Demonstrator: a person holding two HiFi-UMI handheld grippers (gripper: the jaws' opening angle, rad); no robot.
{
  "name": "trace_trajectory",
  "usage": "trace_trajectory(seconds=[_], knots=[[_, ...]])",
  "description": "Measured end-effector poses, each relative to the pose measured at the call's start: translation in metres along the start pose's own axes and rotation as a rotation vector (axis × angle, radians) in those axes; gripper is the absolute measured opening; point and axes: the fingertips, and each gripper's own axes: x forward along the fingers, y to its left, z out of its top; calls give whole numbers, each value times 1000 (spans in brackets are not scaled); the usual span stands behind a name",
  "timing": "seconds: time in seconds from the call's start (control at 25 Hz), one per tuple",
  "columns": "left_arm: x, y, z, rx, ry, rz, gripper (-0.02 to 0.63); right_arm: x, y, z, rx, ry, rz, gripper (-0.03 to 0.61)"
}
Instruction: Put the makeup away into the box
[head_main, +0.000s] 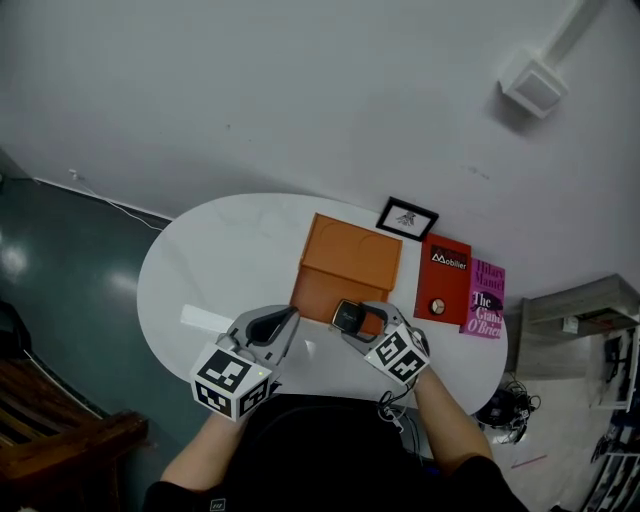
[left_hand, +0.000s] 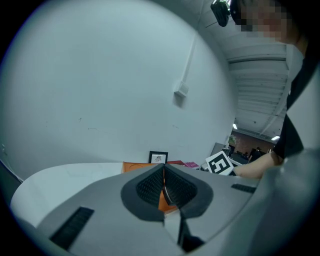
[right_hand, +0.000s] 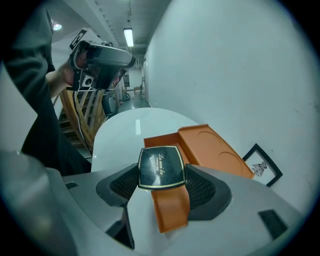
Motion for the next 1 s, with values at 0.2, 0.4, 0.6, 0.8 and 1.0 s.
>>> trace_trajectory(seconds=[0.2,0.4,0.6,0.8,1.0], knots=[[13,4,3,-4,20,27,14,17,-18,-23,18,43,34,273],[25,10,-3,-22,58,56,14,29,-33,-38,3,88,46,273],[38,8,-8,-25,85,65,14,37,-43,-51,-8,139,65,273],[45,8,-13,-27,93,81,14,46,-43,-61,-30,194,79,273],[45,12,-22,-51,97,108,14,53,-42,-70,-70,252,90,273]])
